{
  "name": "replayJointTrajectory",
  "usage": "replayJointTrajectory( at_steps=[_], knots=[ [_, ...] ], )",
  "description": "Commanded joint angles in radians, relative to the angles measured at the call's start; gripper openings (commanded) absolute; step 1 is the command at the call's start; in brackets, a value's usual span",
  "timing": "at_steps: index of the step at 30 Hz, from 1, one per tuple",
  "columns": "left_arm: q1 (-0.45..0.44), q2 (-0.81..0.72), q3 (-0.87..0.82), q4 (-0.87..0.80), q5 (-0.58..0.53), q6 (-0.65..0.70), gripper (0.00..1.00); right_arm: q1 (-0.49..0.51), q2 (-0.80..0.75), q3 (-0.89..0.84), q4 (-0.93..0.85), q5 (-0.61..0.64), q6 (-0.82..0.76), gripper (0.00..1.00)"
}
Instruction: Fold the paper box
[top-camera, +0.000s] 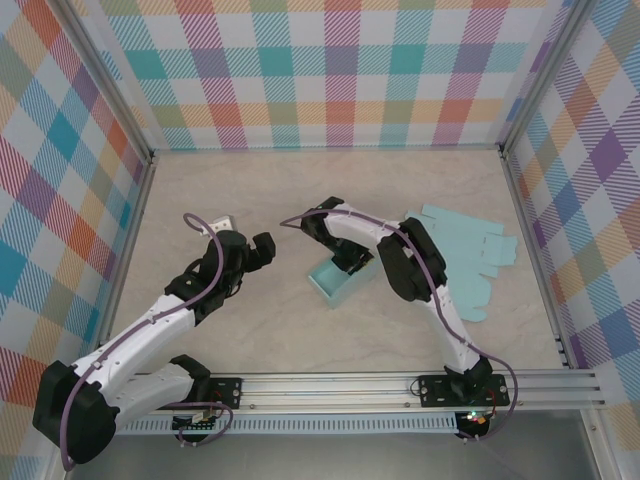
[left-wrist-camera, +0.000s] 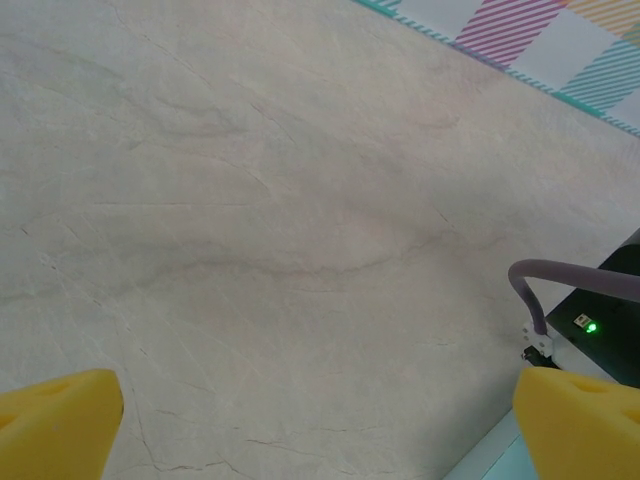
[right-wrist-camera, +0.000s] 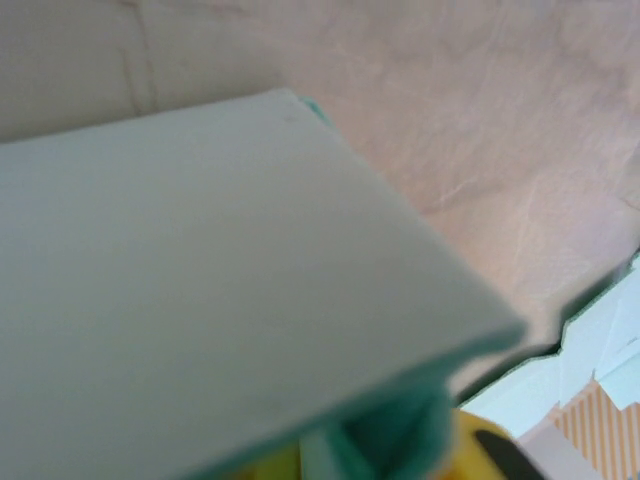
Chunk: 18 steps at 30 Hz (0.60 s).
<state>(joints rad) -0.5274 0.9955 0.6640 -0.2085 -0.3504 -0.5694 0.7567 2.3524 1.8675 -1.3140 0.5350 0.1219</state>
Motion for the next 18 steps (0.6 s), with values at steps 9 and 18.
replayJointTrajectory(
  at_steps=[9, 18],
  knots=[
    [0.014, -0.004, -0.013, 0.024, -0.005, -0.016, 1.00, 0.046, 0.060, -0.106, 0.362, 0.032, -0.042, 0.00],
    [0.014, -0.038, -0.031, 0.025, -0.058, -0.047, 1.00, 0.111, 0.042, -0.184, 0.548, 0.132, -0.094, 0.00]
  ],
)
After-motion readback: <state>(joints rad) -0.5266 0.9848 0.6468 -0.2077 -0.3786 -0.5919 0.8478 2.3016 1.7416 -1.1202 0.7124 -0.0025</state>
